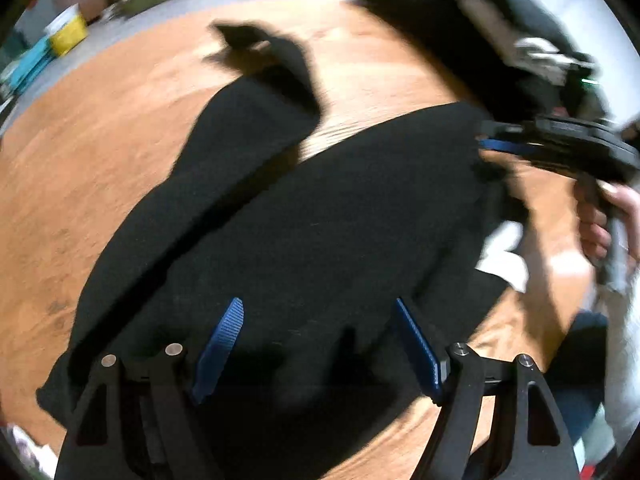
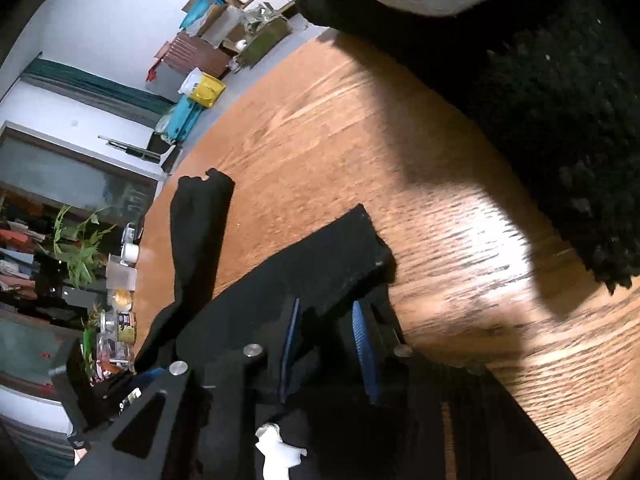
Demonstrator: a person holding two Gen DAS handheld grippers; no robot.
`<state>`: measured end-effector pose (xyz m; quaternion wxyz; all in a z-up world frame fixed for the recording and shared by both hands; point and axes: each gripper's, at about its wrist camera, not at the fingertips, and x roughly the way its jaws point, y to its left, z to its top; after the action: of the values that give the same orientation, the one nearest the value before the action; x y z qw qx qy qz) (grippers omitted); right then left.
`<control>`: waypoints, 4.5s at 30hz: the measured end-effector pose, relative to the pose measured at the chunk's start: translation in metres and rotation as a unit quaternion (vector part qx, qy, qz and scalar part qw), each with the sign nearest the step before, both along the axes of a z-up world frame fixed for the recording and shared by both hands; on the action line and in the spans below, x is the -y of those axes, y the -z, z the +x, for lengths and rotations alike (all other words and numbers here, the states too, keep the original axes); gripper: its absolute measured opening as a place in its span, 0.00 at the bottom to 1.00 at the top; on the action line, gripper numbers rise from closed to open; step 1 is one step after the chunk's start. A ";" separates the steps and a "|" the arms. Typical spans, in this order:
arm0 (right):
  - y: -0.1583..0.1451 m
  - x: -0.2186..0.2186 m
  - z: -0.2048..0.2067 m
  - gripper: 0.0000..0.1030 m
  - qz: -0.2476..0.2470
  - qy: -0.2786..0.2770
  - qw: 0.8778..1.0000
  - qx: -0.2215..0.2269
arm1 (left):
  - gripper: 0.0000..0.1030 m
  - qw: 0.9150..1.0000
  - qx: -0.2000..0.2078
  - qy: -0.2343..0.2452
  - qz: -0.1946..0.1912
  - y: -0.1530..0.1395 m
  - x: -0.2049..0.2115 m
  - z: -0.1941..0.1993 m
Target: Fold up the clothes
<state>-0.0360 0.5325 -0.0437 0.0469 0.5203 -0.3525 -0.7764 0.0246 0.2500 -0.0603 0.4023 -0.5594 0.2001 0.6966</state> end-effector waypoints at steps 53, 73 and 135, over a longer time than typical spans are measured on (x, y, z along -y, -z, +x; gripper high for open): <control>0.004 0.006 0.021 0.06 0.157 -0.061 0.986 0.016 | 0.57 0.931 0.072 -0.351 0.070 -0.011 0.247 -0.089; -0.002 -0.012 0.072 0.52 0.247 -0.055 0.967 0.003 | 0.53 0.924 0.151 -0.351 0.001 0.048 0.195 -0.117; -0.059 0.113 0.094 0.57 0.164 -0.165 0.972 -0.034 | 0.68 0.939 0.164 -0.160 0.257 -0.050 0.157 -0.039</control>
<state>0.0583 0.4192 0.0155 0.0997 0.5451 -0.1278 -0.8225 -0.0146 0.0930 -0.0106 0.4431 -0.5678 -0.1462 0.6781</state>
